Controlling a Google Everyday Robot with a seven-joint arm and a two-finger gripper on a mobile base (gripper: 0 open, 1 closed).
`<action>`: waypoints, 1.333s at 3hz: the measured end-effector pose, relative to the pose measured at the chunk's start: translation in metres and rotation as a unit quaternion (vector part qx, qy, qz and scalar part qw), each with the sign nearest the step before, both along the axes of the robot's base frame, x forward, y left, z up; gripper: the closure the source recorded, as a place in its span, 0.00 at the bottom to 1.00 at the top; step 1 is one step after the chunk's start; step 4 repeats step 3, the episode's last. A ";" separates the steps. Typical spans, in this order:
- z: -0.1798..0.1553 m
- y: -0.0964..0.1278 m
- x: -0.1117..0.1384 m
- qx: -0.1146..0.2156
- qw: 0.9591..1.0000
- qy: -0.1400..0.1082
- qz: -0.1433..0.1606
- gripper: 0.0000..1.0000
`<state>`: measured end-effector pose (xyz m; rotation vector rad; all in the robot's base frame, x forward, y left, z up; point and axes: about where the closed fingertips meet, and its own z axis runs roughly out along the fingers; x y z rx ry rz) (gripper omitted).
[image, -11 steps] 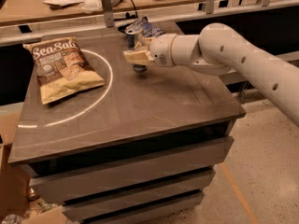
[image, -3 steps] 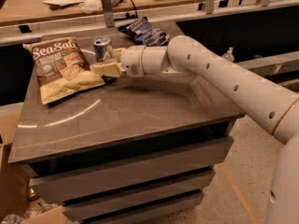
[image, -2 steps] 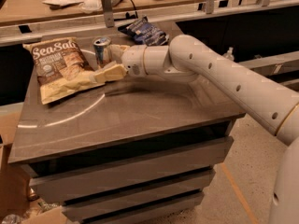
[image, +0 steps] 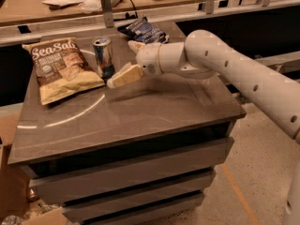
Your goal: Move redbull can near brown chip bag
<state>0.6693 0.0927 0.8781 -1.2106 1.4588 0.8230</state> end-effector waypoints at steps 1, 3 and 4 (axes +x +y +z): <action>0.003 -0.042 0.004 -0.026 0.999 -0.014 -0.024 0.00; 0.006 -0.092 0.006 -0.057 0.996 -0.023 -0.057 0.00; 0.006 -0.092 0.006 -0.057 0.996 -0.023 -0.057 0.00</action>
Offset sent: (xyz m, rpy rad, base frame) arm 0.0084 -0.1569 0.0122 -0.1842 -0.0713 -0.2005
